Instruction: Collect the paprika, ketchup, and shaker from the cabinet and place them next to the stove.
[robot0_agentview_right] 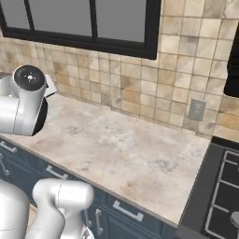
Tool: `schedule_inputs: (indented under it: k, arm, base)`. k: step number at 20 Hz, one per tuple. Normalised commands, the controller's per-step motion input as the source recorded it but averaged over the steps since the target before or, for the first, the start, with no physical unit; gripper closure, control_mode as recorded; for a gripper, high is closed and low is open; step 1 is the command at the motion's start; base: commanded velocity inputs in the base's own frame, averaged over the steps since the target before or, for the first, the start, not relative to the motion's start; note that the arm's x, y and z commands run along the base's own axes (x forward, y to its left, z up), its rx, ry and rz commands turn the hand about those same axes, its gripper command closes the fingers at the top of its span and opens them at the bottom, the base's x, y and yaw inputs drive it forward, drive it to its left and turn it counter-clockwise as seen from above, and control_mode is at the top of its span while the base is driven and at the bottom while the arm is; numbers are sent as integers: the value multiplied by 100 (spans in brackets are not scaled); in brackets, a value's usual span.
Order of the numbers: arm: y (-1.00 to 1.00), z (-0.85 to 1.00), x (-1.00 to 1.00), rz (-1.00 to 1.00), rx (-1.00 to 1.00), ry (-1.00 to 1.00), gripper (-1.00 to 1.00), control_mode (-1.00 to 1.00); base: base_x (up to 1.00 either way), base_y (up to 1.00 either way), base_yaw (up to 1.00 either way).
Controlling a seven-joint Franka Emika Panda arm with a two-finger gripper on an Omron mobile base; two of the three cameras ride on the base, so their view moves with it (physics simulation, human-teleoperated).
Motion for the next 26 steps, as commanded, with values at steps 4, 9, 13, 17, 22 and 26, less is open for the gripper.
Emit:
schedule_inputs:
  k: [4, 9, 13, 17, 22, 26]
  arm:
    - [0, 0, 0, 0, 0, 0, 100, 100]
    - [0, 0, 0, 0, 0, 0, 100, 100]
    - [0, 0, 0, 0, 0, 0, 100, 100]
    - [0, 0, 0, 0, 0, 0, 100, 100]
    - [-83, -21, 8, -2, 7, 0, 100, -100]
    - [-99, -33, 0, 0, 9, 0, 100, -100]
  base:
    - [-1, -75, -31]
    - [0, -69, -27]
    - [2, -64, -19]
    - [13, -62, -11]
    - [0, 0, 0]
    - [0, 0, 0]
